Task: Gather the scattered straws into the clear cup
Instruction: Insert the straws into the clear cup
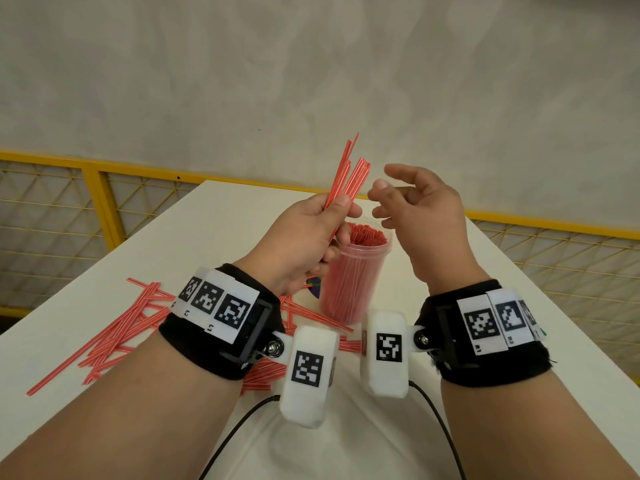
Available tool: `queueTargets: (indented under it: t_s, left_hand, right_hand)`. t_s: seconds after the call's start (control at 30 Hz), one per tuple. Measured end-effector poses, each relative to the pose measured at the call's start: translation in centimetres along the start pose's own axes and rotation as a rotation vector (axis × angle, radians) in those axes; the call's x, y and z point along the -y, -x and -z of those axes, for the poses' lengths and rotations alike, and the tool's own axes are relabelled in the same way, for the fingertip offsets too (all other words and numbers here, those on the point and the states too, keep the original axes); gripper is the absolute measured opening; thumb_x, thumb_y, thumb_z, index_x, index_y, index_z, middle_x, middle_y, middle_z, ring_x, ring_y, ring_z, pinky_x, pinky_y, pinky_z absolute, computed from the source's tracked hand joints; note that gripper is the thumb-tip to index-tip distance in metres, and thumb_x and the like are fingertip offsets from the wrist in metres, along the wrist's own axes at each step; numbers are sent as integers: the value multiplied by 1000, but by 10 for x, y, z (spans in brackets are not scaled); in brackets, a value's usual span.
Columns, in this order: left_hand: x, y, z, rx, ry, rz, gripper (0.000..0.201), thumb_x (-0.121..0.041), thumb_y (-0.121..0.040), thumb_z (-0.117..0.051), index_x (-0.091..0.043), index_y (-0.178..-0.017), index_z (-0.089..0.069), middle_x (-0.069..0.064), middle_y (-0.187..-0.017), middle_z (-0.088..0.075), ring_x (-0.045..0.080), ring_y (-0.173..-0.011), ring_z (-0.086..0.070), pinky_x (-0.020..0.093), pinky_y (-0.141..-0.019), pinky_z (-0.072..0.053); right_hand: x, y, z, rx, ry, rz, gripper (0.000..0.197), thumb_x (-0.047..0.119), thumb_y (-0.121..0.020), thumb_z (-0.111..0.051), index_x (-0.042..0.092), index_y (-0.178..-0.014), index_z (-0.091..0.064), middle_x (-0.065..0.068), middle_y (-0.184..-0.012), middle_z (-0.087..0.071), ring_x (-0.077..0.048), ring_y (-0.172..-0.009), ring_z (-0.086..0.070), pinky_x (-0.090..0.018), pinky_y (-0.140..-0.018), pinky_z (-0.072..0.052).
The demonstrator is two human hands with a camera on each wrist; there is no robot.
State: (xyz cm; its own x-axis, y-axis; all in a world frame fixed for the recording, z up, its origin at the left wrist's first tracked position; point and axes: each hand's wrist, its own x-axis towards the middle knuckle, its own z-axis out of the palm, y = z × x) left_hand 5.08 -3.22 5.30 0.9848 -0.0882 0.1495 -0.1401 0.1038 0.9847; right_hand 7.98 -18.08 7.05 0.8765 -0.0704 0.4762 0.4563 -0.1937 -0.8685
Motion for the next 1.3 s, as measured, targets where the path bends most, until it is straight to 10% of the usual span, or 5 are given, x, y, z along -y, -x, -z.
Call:
queueTargets:
  t_s: [0.2,0.47,0.73,1.3]
  left_hand:
    - [2,2,-6,67,-17,-9,22,-35,-101,-48,-18,-99,-61,-5,-59,-52,6,-42,-33,15,-35,-22]
    - [4,2,-6,73,-37,-24,27,-38,-102,-44,-19,-100,-62,-2,-66,-62,7,-38,-40,15,-36,-24]
    - [6,1,-7,46,-113,-86,25,-37,-103,-42,-22,-99,-61,-4,-66,-66,9,-38,-46,17,-34,-30]
    - [6,0,-9,0,-233,-149,21,-33,-103,-41,-26,-107,-60,-5,-65,-65,9,-39,-43,18,-37,-33]
  right_hand:
    - [7,2,-1,32,-187,-25,30,19,-84,-74,24,-109,-60,-1,-75,-73,-8,-66,-67,-20,-57,-50]
    - [5,1,0,41,-293,-51,24,4,-83,-71,15,-104,-66,-10,-72,-71,-26,-66,-66,-39,-71,-57]
    - [5,0,1,22,-298,-69,19,4,-85,-70,16,-99,-67,1,-63,-69,-10,-57,-64,-24,-56,-52]
    - [7,0,4,34,-377,-110,18,5,-88,-66,15,-102,-63,-4,-71,-73,-16,-63,-68,-28,-57,-54]
